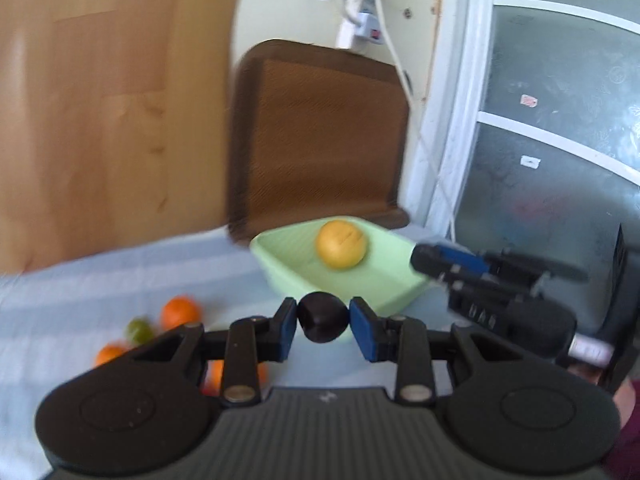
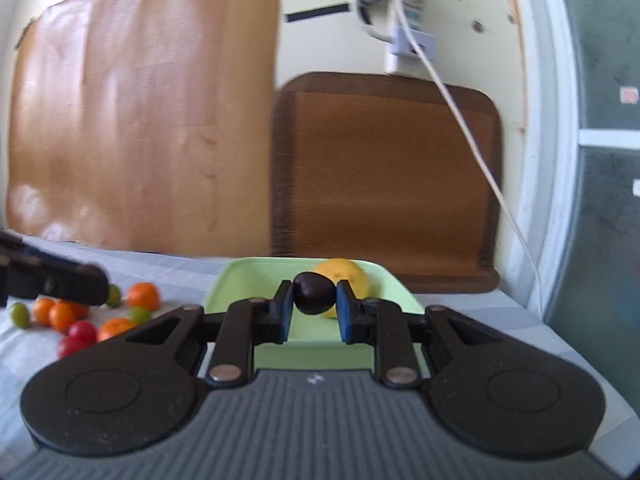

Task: Organize fruits
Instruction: 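Carry the plum with the left gripper over the green bowl, then open the left gripper to drop the plum beside the grapefruit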

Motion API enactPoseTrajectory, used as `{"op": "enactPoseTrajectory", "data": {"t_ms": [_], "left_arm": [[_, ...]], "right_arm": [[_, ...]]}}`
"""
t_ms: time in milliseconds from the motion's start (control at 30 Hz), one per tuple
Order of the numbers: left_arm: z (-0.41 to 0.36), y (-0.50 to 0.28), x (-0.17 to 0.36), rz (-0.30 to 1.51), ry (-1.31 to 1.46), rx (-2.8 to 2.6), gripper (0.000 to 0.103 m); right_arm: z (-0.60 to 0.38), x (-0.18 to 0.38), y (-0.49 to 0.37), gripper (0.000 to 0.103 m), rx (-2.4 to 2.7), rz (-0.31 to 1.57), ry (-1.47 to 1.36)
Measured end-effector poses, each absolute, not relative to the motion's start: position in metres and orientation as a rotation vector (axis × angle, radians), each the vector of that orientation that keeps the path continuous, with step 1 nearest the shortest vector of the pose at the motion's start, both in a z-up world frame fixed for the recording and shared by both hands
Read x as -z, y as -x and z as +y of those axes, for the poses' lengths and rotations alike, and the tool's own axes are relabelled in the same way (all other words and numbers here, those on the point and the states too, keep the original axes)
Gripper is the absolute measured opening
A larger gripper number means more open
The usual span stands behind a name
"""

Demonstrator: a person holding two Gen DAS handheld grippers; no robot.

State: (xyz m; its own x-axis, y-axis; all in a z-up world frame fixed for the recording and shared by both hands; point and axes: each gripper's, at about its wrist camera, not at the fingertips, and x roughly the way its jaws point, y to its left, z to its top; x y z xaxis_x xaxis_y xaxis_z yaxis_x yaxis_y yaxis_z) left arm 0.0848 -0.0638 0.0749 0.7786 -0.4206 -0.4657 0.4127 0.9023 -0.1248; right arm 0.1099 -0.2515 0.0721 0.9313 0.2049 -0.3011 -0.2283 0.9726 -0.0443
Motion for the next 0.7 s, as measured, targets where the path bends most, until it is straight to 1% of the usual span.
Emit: {"op": "enactPoseTrajectory", "data": {"t_ms": [100, 200, 267, 367, 400, 433, 467, 600, 667, 700], "left_arm": [[-0.096, -0.118, -0.073, 0.544, 0.014, 0.481, 0.030], [-0.122, -0.150, -0.061, 0.592, -0.004, 0.470, 0.030], [-0.129, -0.163, -0.051, 0.615, -0.011, 0.446, 0.031], [-0.130, -0.173, -0.042, 0.639, 0.019, 0.419, 0.034], [-0.126, -0.172, -0.042, 0.635, 0.032, 0.412, 0.040], [-0.122, -0.168, -0.044, 0.626, 0.044, 0.413, 0.053], [-0.116, -0.162, -0.047, 0.607, 0.052, 0.412, 0.056], [-0.077, -0.124, -0.067, 0.515, 0.081, 0.382, 0.057], [-0.050, -0.101, -0.072, 0.472, 0.099, 0.343, 0.065], [-0.036, -0.087, -0.073, 0.449, 0.100, 0.310, 0.074]], "right_arm": [[-0.264, -0.067, -0.117, 0.025, -0.192, 0.294, 0.033], [-0.266, -0.062, -0.122, 0.026, -0.167, 0.306, 0.046], [-0.265, -0.060, -0.126, 0.027, -0.175, 0.311, 0.055], [-0.264, -0.057, -0.132, 0.028, -0.173, 0.349, 0.065], [-0.266, -0.056, -0.132, 0.031, -0.175, 0.356, 0.053], [-0.269, -0.056, -0.132, 0.041, -0.170, 0.358, 0.037], [-0.272, -0.057, -0.132, 0.049, -0.163, 0.355, 0.020], [-0.281, -0.058, -0.128, 0.048, -0.142, 0.337, -0.030], [-0.284, -0.058, -0.126, 0.048, -0.128, 0.332, -0.049], [-0.285, -0.059, -0.125, 0.048, -0.120, 0.329, -0.058]]}}
